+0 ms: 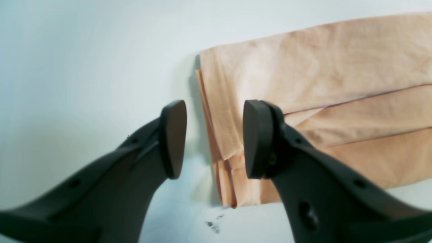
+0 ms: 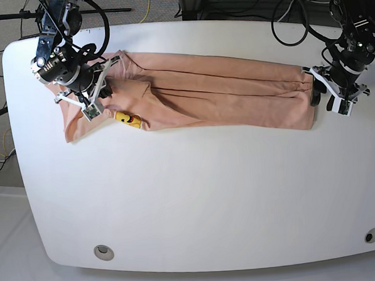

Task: Fold the T-shirt properly
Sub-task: 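Grasp the shirt end near the smiley print with the right gripper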

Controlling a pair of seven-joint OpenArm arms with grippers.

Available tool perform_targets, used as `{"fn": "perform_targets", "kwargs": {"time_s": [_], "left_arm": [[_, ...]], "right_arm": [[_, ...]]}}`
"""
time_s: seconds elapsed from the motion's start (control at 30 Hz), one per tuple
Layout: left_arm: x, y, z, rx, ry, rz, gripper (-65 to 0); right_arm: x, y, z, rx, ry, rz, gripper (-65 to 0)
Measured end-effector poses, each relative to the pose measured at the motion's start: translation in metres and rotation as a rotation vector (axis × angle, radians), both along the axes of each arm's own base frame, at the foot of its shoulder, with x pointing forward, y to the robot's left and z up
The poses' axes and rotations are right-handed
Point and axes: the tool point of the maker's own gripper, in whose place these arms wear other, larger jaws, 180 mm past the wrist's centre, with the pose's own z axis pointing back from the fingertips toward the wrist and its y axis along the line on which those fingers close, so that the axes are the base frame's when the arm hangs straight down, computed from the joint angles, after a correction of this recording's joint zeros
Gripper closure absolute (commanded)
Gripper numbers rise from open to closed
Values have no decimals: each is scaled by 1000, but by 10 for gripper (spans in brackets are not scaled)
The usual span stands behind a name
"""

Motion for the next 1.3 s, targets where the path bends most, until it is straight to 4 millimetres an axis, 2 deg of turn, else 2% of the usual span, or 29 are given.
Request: {"fn": "perform_targets", "kwargs": {"time_s": [0.23,0.3,0.4,0.43,0.53,0.6,0.73,0.97,1.3], "left_arm": [[0,0,0,0,0,0,-256],[0,0,0,0,0,0,-256],[0,0,0,0,0,0,-256],[0,0,0,0,0,0,-256],[0,0,0,0,0,0,-256],[0,0,0,0,0,0,-256],[0,0,0,0,0,0,-256],[0,0,0,0,1,1,-256],[-1,0,0,0,2,0,-256]], "right_arm": [[-2,-2,-6,-1,20,-5,0],[-2,-2,-9,5,27,-8,-28],[-2,-4,-12,3,39,-12,-140],[-2,-4,-12,3,38,-13,-222],[2,-9,-10,-4,26,-28,-370],[3,-17,-9,-32,24,-46,-409],[6,-28,-8,-78,30,-80,-379],[32,-26,9,-60,-48,-78,-363],[48,-24,21,-58,-91,-75,-362]]}}
